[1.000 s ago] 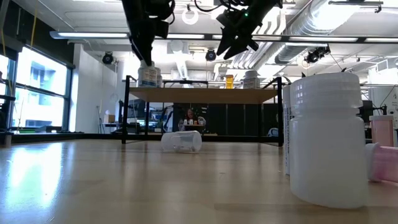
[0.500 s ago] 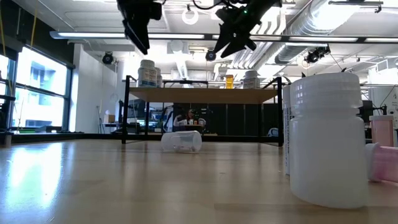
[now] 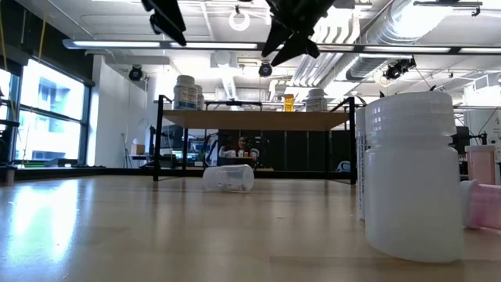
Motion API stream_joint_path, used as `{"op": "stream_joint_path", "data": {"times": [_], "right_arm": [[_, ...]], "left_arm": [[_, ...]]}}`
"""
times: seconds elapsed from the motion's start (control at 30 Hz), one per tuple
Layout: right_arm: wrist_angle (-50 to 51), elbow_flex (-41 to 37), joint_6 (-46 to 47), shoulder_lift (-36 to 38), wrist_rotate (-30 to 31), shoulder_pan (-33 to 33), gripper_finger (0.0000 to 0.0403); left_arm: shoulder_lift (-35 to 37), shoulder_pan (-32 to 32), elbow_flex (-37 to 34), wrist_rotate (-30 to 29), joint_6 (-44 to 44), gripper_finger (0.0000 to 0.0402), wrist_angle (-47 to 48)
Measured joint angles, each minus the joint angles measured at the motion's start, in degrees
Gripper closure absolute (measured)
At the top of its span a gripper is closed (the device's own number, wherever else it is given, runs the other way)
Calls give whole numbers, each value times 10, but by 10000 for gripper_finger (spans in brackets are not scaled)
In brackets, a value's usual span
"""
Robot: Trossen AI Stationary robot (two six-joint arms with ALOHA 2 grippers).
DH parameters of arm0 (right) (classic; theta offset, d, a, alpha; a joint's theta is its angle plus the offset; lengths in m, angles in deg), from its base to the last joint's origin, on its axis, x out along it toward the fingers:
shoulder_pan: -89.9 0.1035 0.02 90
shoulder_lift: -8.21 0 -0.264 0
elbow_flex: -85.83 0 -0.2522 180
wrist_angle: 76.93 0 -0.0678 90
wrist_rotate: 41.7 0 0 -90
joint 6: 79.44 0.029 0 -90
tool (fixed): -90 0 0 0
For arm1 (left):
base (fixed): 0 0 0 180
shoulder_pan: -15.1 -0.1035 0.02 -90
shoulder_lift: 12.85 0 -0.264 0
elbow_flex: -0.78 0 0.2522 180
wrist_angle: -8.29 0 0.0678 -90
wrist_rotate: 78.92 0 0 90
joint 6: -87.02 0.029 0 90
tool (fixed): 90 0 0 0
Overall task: Pick and place medicine bottles onto shelf by color
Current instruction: Put the thin white pill bottle on the shelf
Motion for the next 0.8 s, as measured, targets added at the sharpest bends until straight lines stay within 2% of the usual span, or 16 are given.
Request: {"op": "stream_joint_path", "data": {"times": [0.17, 0.43, 0.6, 0.8], "right_arm": [[29, 0, 36, 0, 0, 35, 231], [94, -10, 98, 0, 0, 96, 231], [111, -32, 130, 0, -9, 148, 231], [109, -61, 176, 0, -28, 217, 231]], "left_arm": [[56, 39, -112, 1, -59, 140, -86], [120, 111, -238, 0, -146, 140, -210], [140, 161, -292, -1, -187, 140, -262], [142, 220, -326, -24, -222, 140, -277]]}}
